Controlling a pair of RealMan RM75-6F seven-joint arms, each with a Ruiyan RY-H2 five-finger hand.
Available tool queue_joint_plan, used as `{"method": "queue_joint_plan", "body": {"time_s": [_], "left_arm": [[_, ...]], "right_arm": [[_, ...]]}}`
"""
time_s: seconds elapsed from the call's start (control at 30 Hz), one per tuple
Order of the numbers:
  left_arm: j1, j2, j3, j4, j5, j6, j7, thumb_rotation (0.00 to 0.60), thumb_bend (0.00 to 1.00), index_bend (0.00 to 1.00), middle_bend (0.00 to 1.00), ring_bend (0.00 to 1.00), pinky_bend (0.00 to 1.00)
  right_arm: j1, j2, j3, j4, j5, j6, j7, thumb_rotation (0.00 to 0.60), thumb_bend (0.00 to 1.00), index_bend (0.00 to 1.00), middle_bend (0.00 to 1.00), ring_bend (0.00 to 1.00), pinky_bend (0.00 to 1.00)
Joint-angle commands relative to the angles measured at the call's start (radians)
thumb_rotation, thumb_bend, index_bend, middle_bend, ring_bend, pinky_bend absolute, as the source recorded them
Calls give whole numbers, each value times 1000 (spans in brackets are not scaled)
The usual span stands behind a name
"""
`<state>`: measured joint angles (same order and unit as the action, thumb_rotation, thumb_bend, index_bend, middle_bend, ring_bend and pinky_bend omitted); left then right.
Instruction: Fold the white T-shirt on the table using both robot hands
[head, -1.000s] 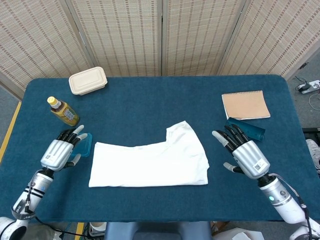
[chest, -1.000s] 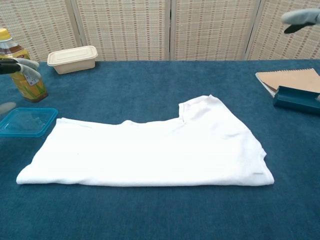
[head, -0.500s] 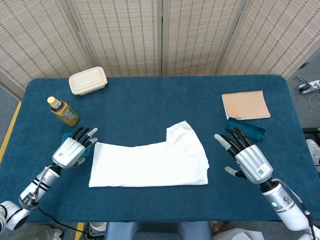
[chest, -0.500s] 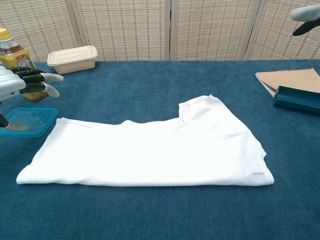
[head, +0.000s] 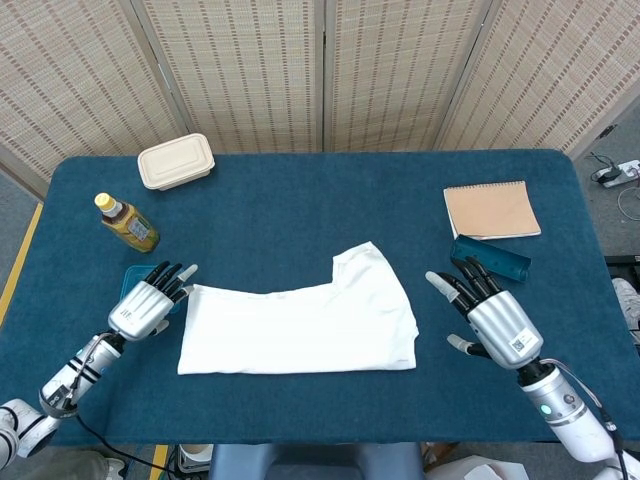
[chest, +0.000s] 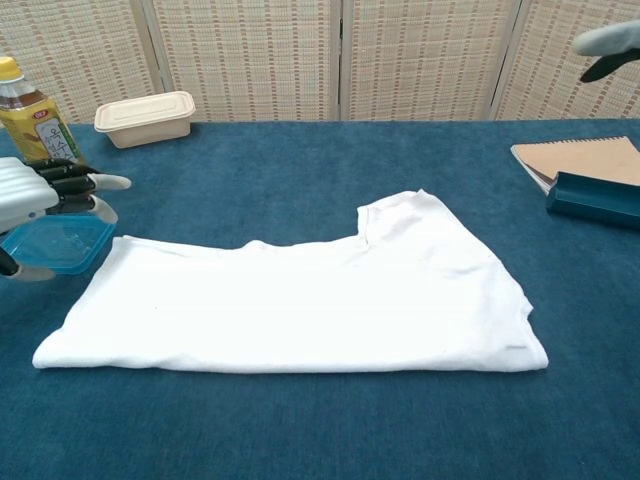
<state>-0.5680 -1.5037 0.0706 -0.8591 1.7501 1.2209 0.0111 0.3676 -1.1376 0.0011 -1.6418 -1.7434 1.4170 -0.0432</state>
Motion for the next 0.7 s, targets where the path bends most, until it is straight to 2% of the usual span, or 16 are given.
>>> {"method": "queue_joint_plan", "body": {"time_s": [0.03, 0.27, 0.7], "left_arm": [[-3, -45, 27, 107, 34, 37, -30, 600, 204, 269, 58, 65, 70], [6, -123, 56, 256, 63, 102, -108, 600, 203, 269, 58, 65, 70], [-5, -189, 75, 319, 62, 109, -149, 600, 202, 272, 58, 64, 70]], "right_arm": [[-3, 3, 2, -3, -1, 2, -1, 600, 92, 87, 180, 29, 0], [-10, 0, 6, -2, -1, 5, 0, 600, 92, 99, 187, 35, 0], [-23, 1, 12, 0, 6, 8, 4, 600, 94, 111, 192, 42, 0]]}}
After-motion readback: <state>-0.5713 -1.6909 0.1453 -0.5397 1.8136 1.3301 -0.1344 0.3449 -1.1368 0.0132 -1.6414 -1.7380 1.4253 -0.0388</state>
